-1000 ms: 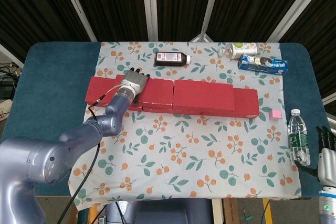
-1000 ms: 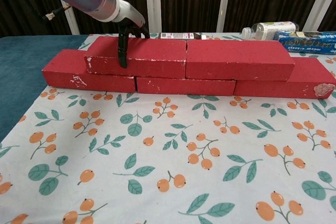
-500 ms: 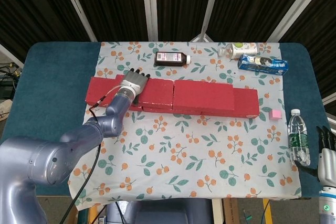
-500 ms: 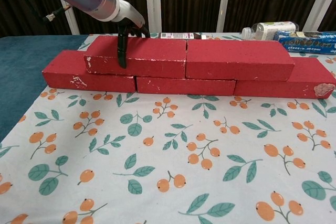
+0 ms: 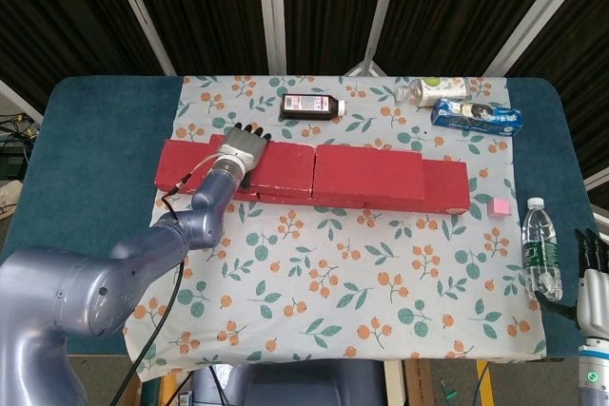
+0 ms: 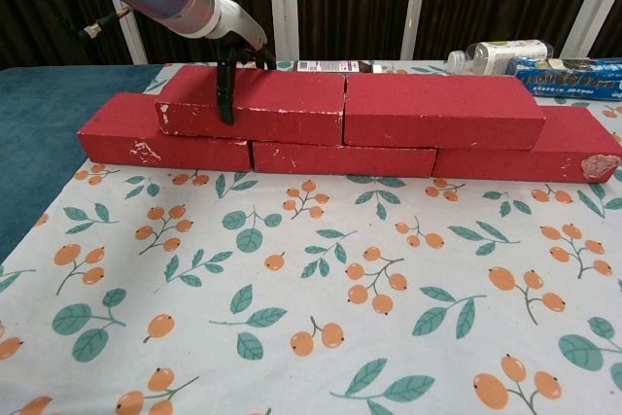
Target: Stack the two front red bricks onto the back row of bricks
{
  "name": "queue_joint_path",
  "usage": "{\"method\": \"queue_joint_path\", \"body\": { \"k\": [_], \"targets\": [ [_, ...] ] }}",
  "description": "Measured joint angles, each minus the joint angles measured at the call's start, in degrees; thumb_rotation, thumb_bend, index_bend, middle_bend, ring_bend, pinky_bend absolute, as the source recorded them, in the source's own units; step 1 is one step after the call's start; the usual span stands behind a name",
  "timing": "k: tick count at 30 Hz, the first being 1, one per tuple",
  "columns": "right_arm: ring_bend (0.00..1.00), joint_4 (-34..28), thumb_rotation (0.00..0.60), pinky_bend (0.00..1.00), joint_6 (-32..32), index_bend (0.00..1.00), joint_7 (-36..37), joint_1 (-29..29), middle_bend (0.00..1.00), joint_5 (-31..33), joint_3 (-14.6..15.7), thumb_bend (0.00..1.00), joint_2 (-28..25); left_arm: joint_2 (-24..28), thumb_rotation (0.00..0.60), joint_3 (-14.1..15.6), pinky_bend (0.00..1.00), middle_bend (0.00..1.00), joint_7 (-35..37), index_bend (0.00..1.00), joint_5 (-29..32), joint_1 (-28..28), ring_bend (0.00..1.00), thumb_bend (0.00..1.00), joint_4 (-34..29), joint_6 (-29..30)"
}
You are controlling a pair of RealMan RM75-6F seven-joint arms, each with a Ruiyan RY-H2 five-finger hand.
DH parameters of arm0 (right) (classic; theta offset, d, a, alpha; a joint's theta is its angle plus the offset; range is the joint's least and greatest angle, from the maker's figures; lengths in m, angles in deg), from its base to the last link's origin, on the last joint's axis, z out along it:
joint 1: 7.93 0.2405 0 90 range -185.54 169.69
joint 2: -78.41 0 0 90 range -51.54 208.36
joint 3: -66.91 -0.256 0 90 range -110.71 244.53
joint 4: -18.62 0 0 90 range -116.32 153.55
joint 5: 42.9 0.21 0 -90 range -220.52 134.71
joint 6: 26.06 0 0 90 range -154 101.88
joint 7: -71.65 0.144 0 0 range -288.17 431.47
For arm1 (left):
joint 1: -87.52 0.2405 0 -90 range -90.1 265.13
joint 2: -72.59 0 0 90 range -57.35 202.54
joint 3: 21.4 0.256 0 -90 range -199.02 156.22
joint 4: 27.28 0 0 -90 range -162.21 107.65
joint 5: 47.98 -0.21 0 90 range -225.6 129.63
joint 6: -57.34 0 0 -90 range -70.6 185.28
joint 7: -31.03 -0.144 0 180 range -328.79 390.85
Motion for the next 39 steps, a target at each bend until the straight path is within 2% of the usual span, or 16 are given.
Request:
{"method": "queue_joint_path", "body": {
  "k": [13,20,24,30,33,36,39],
  "targets": [
    [0.00,-0.16,0.600,0.00,-0.10,0.00,-0.24,0.03,0.00,0.13,0.00,0.02,-0.09,0.63,0.600,0.71,0.02,0.00,-0.56,0.00,1.71,-1.29,0.00,0.00,-1.36,0.55],
    [0.00,-0.50,0.600,0.00,0.18,0.00,0.00,-0.14,0.00,-0.21,0.09,0.02,-0.37,2.11,0.600,2.23,0.02,0.00,-2.02,0.00,3.62,-3.01,0.00,0.00,-4.16,1.63],
    [0.00,-0.66,0.600,0.00,0.29,0.00,0.12,-0.22,0.00,-0.36,0.15,0.02,-0.42,4.39,0.600,1.98,0.02,0.00,-2.12,0.00,4.40,-4.22,0.00,0.00,-6.89,2.52],
    [0.00,-0.96,0.600,0.00,0.45,0.00,0.69,-0.35,0.00,-1.00,0.35,0.02,-0.63,11.57,0.600,-0.29,0.02,0.00,-0.55,0.00,2.98,-5.68,0.00,0.00,-14.44,7.03],
    [0.00,-1.13,0.600,0.00,0.46,0.00,1.26,-0.44,0.00,-1.54,0.54,0.02,-0.89,16.66,0.600,-1.65,0.02,0.00,1.11,0.00,0.01,-5.46,0.00,0.00,-21.06,11.54],
    [0.00,-1.33,0.600,0.00,0.60,0.00,1.71,-0.53,0.00,-2.25,0.74,0.02,-1.15,21.87,0.600,-2.28,0.02,0.00,2.89,0.00,-4.99,-4.04,0.00,0.00,-29.75,18.15],
    [0.00,-1.53,0.600,0.00,0.82,0.00,2.16,-0.62,0.00,-3.31,1.06,0.02,-1.43,26.49,0.600,-2.03,0.02,0.00,5.21,0.00,-12.62,-0.50,0.00,0.00,-38.95,27.58]
  ]
}}
